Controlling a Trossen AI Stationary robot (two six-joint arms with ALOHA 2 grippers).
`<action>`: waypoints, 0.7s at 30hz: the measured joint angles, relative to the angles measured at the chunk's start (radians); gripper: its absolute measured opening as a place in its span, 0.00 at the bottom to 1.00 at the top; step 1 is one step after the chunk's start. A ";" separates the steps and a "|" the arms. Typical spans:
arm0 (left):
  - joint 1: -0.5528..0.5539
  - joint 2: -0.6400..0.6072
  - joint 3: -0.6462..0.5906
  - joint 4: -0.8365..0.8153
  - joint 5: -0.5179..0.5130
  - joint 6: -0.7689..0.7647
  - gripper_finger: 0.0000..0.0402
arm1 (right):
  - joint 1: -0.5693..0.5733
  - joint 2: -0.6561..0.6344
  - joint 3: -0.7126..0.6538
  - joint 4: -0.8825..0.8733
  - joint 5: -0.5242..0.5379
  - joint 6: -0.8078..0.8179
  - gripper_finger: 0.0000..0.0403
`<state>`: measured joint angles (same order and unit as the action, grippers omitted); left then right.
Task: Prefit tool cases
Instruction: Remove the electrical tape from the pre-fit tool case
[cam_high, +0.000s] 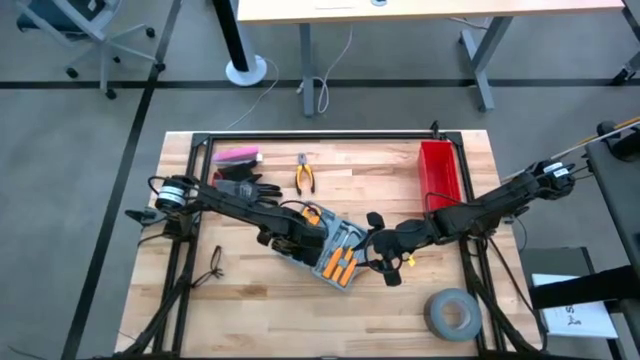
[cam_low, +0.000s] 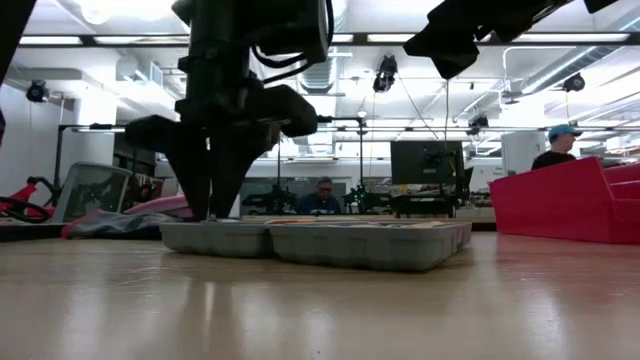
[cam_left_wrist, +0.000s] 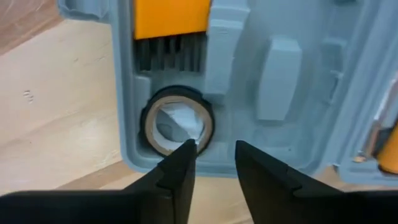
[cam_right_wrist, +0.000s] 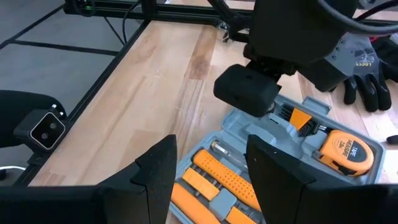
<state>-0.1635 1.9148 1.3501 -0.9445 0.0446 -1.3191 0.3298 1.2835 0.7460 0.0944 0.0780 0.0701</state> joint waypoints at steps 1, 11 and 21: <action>0.000 0.000 -0.004 -0.001 0.000 -0.002 0.33 | 0.000 0.000 0.000 0.000 0.000 -0.004 0.43; 0.001 0.000 -0.010 0.015 0.017 -0.015 0.44 | 0.000 0.000 0.000 0.007 -0.001 -0.004 0.43; 0.006 -0.002 -0.123 0.138 -0.002 0.005 0.39 | 0.006 0.000 0.000 0.020 -0.009 0.007 0.43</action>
<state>-0.1579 1.9130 1.2268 -0.8064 0.0426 -1.3143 0.3363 1.2831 0.7460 0.1144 0.0693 0.0776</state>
